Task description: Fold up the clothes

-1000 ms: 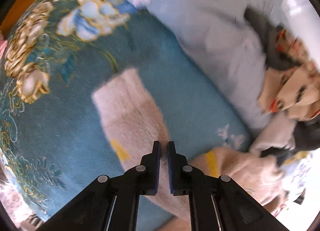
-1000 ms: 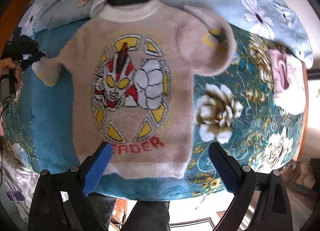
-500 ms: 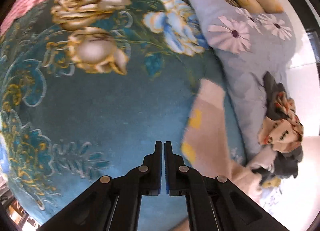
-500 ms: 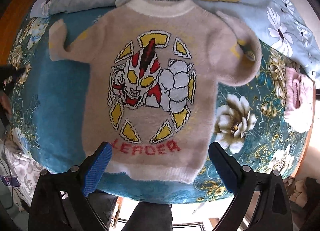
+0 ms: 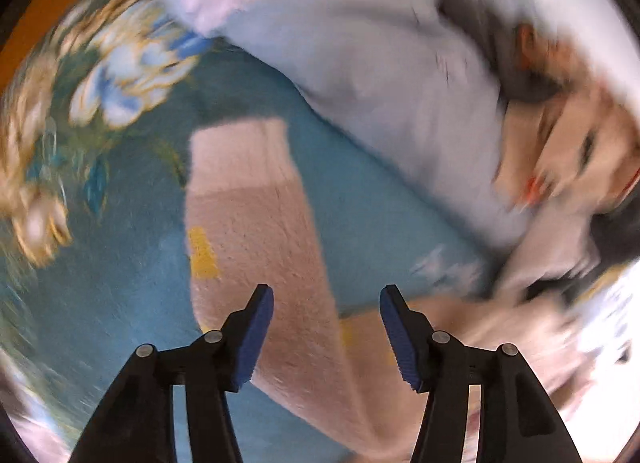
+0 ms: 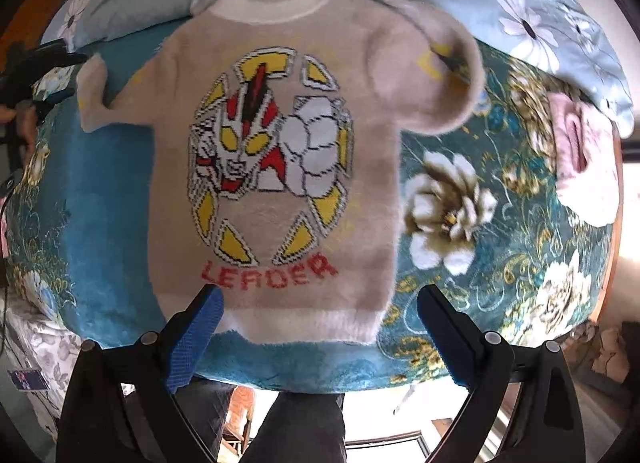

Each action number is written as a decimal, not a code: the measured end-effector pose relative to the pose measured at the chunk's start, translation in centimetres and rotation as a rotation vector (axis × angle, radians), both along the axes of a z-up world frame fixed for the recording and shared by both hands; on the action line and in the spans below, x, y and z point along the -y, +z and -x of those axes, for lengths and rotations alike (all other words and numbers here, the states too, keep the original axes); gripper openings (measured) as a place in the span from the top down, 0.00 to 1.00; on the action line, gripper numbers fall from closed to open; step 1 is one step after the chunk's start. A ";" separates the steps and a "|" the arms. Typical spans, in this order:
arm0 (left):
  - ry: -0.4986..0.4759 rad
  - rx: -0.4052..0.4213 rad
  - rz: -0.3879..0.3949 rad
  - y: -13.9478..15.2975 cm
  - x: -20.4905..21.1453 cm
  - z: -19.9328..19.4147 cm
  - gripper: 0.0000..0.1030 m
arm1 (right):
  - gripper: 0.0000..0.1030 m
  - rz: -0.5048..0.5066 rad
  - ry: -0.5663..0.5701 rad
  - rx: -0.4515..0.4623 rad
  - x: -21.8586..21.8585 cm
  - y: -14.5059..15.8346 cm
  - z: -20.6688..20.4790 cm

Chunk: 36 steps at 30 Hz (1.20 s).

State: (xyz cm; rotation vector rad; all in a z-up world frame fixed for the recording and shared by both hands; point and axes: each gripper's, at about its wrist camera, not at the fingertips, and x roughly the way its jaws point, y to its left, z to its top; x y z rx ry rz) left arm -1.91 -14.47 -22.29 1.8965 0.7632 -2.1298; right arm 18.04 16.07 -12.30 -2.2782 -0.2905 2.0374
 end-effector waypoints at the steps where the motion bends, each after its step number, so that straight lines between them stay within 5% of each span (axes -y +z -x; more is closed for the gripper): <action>1: -0.031 0.035 0.045 -0.6 -0.6 0.1 0.42 | 0.05 -0.004 -0.013 0.001 -0.3 0.0 -0.2; 3: -0.092 0.105 0.134 -1.7 -1.8 0.4 0.42 | 0.05 -0.009 -0.028 0.004 -0.8 0.0 -0.5; 6: 0.020 0.105 0.134 -1.8 0.0 -2.1 0.41 | 0.05 -0.012 -0.040 0.011 -1.1 -0.1 -0.9; 12: 0.336 0.007 -0.009 -0.5 4.6 -11.0 0.41 | 0.05 -0.001 -0.021 0.018 -0.5 -0.6 -0.7; 16: 0.451 0.011 -0.084 -1.6 5.7 -16.0 0.41 | 0.05 0.016 0.004 0.024 0.3 -1.2 -0.1; 25: 0.440 0.178 -0.070 -5.2 6.5 -19.8 0.42 | 0.05 0.032 0.073 0.017 1.5 -1.6 0.7; 36: 0.351 0.071 0.002 2.7 5.7 -22.0 0.42 | 0.05 -0.034 0.145 -0.135 -5.1 0.2 7.1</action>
